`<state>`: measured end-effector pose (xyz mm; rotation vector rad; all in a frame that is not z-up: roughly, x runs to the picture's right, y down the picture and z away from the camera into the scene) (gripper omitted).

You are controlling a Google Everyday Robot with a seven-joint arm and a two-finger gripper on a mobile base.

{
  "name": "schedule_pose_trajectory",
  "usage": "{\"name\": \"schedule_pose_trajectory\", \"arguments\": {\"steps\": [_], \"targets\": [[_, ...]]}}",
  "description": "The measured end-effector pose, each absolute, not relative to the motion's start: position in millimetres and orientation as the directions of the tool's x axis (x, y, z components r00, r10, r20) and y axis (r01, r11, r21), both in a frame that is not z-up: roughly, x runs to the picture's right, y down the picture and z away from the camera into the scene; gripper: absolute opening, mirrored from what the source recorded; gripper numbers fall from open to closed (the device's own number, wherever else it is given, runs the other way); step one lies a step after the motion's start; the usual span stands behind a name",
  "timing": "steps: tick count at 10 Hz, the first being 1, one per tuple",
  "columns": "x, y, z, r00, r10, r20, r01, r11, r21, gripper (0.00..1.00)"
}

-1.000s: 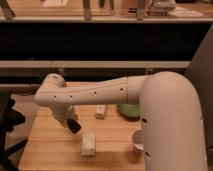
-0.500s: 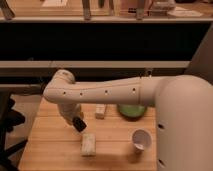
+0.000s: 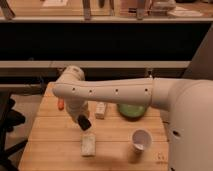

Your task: Place the eraser in the ceramic cup

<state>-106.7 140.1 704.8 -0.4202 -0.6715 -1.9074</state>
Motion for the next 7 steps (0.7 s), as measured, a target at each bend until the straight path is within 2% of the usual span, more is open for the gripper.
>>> {"name": "schedule_pose_trajectory", "arguments": {"steps": [7], "targets": [[-57,134,700,-0.339,-0.74,0.581,0.94,-0.237,0.247,0.0]]}}
